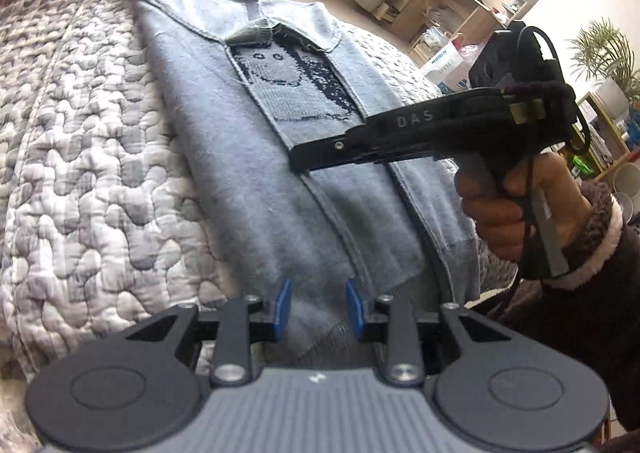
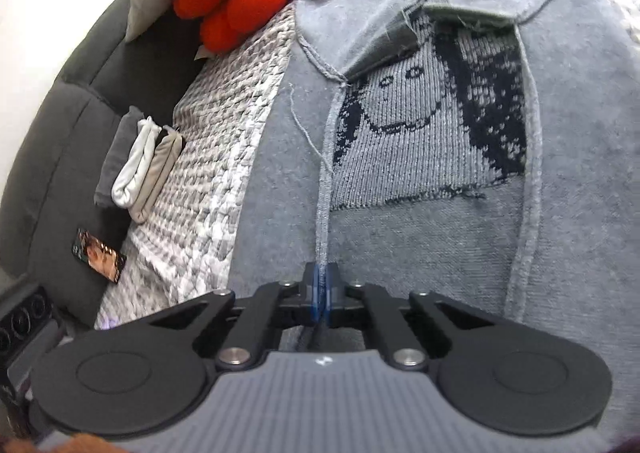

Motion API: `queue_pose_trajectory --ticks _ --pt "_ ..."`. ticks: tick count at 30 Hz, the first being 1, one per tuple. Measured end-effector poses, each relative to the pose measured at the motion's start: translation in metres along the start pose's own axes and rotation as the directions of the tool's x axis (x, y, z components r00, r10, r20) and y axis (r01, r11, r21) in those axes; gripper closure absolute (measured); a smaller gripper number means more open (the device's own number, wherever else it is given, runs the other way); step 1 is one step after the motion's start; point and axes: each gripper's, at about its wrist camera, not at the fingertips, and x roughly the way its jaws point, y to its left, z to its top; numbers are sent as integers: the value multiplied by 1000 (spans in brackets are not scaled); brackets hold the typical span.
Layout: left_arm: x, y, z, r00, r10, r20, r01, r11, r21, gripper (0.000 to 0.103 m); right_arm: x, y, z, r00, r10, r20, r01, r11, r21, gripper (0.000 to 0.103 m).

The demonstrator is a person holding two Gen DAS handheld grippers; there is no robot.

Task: Fold clothes
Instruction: 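Grasp the sweater side edge with the left gripper and smooth it, then grasp the grey sweater's hem with the right gripper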

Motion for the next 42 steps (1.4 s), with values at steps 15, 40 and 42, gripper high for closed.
queue_pose_trajectory --ticks 15,40,42 --pt "16 12 36 987 82 141 -85 996 16 70 -66 -47 -4 977 -145 153 138 989 58 85" --pt "26 -23 -10 991 -88 -99 105 977 186 62 -74 -43 -45 993 -2 -120 -8 996 -84 87" --pt "26 -25 -11 990 -89 -106 109 974 200 61 -74 -40 -47 990 8 -139 -22 994 -103 87"
